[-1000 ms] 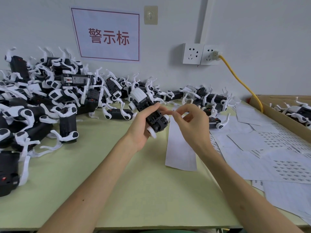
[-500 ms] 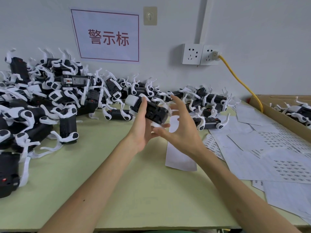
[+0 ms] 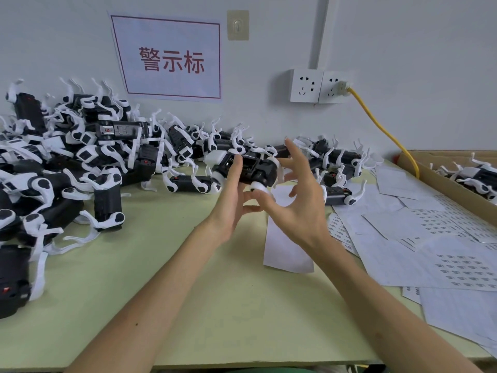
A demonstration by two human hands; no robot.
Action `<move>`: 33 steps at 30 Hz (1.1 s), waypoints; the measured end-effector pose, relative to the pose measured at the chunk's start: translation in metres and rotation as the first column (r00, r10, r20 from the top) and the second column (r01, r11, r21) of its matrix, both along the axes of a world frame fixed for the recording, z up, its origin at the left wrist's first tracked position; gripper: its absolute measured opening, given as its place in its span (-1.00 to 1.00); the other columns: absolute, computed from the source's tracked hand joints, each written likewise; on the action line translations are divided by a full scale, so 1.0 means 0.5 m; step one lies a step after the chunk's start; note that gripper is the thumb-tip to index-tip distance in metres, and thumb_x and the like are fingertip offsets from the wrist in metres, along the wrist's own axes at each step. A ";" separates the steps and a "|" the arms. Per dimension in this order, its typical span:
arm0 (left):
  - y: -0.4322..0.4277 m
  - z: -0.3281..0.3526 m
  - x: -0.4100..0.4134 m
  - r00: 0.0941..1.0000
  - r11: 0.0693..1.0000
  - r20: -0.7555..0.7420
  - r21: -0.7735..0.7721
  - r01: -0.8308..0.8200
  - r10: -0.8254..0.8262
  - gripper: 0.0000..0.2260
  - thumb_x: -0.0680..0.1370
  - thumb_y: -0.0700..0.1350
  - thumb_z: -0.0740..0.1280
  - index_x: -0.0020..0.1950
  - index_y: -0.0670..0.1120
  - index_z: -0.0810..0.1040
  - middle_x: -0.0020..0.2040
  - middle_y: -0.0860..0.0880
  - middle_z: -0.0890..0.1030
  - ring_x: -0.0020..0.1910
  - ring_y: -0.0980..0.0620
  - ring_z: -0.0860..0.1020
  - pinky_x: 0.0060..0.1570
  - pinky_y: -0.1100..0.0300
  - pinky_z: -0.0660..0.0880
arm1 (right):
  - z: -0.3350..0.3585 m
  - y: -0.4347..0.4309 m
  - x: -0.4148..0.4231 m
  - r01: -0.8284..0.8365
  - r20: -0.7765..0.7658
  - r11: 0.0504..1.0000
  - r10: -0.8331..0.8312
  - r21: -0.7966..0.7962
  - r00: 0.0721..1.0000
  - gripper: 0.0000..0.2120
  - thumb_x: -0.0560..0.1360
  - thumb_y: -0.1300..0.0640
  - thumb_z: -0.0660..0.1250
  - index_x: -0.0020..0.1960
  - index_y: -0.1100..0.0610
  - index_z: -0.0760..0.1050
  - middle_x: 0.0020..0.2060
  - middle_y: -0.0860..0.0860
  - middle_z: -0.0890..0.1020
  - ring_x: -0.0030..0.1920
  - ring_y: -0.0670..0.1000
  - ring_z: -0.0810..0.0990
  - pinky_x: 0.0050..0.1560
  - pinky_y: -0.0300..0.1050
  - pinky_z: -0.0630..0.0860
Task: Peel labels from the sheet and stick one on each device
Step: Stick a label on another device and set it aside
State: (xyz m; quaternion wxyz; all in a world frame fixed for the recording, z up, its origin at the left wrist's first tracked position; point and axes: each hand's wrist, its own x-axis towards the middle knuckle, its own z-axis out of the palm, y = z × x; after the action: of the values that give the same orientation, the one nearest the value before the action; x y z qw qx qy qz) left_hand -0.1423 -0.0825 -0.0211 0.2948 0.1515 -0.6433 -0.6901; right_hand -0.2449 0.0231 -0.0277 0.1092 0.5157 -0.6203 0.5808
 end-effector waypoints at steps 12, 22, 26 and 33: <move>-0.024 -0.043 -0.008 0.870 0.523 0.146 -0.841 -0.142 0.471 -0.71 0.62 -0.16 0.36 0.35 -0.01 0.58 0.45 0.01 0.44 0.41 -0.03 0.42 0.40 -0.03 0.34 | 0.056 0.019 -0.046 -0.023 0.776 0.942 0.290 -0.336 0.561 -0.35 0.37 -0.16 0.40 0.40 0.06 0.44 -0.04 0.01 0.61 -0.21 -0.03 0.60 -0.14 -0.13 0.50; -0.019 0.026 0.033 0.928 0.911 -0.141 0.184 0.368 -0.346 -0.50 0.60 0.16 0.15 0.13 -0.29 0.51 -0.12 -0.15 0.67 -0.20 -0.08 0.64 -0.17 0.10 0.56 | 0.059 0.015 -0.029 -0.271 0.728 0.926 0.376 -0.264 0.573 -0.49 0.45 -0.11 0.35 0.26 0.20 0.44 -0.18 0.06 0.56 -0.28 -0.02 0.60 -0.16 -0.15 0.41; -0.011 0.020 0.026 0.921 0.899 -0.087 0.202 0.389 -0.379 -0.62 0.53 0.06 0.34 0.19 -0.18 0.65 0.01 -0.13 0.67 -0.07 -0.07 0.65 0.07 -0.07 0.55 | 0.062 0.022 -0.036 -0.200 0.659 0.958 0.287 -0.206 0.695 -0.54 0.42 -0.09 0.41 0.27 0.03 0.49 -0.03 -0.05 0.62 -0.23 -0.13 0.65 -0.06 -0.14 0.46; 0.007 0.010 0.015 0.966 0.941 -0.018 0.225 0.254 -0.256 -0.70 0.53 -0.01 0.43 0.19 -0.11 0.60 -0.02 -0.09 0.68 -0.04 -0.03 0.66 0.17 -0.06 0.56 | 0.054 0.021 -0.041 -0.003 0.596 0.994 0.067 -0.107 0.800 -0.88 0.55 0.03 0.42 0.08 -0.03 0.60 0.02 -0.08 0.70 0.05 -0.08 0.67 0.02 -0.21 0.50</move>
State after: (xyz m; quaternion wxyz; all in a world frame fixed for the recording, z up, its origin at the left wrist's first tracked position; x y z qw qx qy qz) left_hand -0.1347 -0.0790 -0.0162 0.1804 0.1033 -0.5767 -0.7901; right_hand -0.2653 0.0335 -0.0005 -0.0769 0.3112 -0.5834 0.7463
